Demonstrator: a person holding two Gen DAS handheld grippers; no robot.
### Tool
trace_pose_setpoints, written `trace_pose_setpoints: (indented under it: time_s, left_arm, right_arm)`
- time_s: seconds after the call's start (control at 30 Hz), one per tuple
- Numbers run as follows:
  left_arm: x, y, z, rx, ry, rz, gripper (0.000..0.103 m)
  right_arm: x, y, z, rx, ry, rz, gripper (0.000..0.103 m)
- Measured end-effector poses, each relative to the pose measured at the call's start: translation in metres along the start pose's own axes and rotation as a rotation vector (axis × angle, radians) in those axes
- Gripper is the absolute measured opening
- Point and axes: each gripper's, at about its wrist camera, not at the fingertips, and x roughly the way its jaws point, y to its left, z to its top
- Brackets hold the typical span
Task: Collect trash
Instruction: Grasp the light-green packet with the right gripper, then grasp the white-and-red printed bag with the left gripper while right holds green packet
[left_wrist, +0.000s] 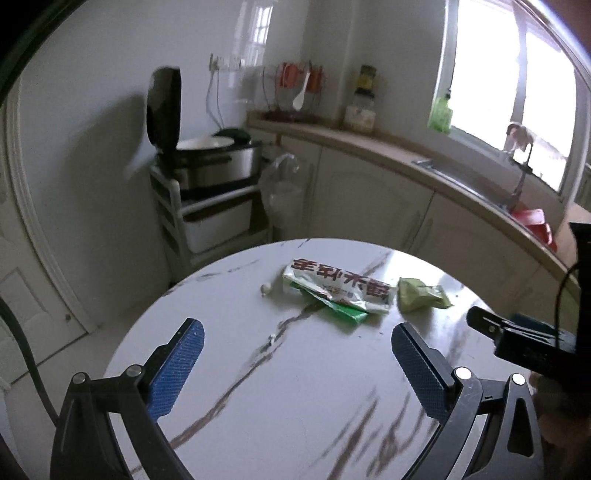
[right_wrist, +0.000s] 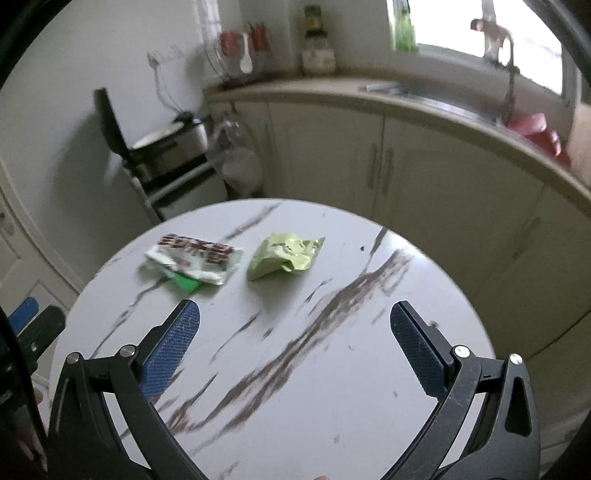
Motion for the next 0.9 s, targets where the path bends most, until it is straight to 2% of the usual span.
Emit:
trace_pose_setpoints:
  time_s: [0.17, 0.33, 0.43, 0.5, 0.53, 0.57, 0.63, 0.67, 0.77, 0.9]
  left_arm:
    - [0.057, 0.003, 0.036, -0.015, 0.069, 0.003, 0.1]
    - [0.098, -0.005, 0.056, 0.0, 0.096, 0.011, 0.1]
    - [0.116, -0.008, 0.064, 0.01, 0.104, 0.014, 0.1]
    - [0.126, -0.009, 0.07, 0.017, 0.105, 0.017, 0.1]
    - [0.132, -0.01, 0.071, 0.018, 0.107, 0.017, 0.1]
    - [0.137, -0.011, 0.071, 0.019, 0.111, 0.016, 0.1]
    - [0.145, -0.013, 0.071, 0.021, 0.115, 0.013, 0.1]
    - [0.147, -0.015, 0.07, 0.024, 0.117, 0.01, 0.1]
    - [0.157, -0.023, 0.069, 0.047, 0.121, 0.0, 0.1]
    - [0.18, -0.04, 0.071, 0.114, 0.145, 0.004, 0.1]
  right_arm:
    - [0.056, -0.01, 0.019, 0.024, 0.068, 0.009, 0.103]
    - [0.099, -0.011, 0.033, 0.046, 0.114, 0.011, 0.1]
    - [0.117, -0.009, 0.034, 0.032, 0.145, -0.01, 0.086]
    - [0.121, -0.005, 0.033, -0.009, 0.128, -0.039, 0.079]
    - [0.122, -0.001, 0.034, -0.029, 0.126, -0.047, 0.073]
    - [0.122, 0.002, 0.033, -0.049, 0.121, -0.052, 0.061]
    - [0.118, 0.007, 0.031, -0.086, 0.11, -0.05, 0.049]
    - [0.116, 0.008, 0.03, -0.092, 0.106, -0.041, 0.037]
    - [0.111, 0.007, 0.029, -0.107, 0.101, -0.026, 0.028]
    - [0.099, -0.009, 0.027, -0.066, 0.091, 0.021, 0.025]
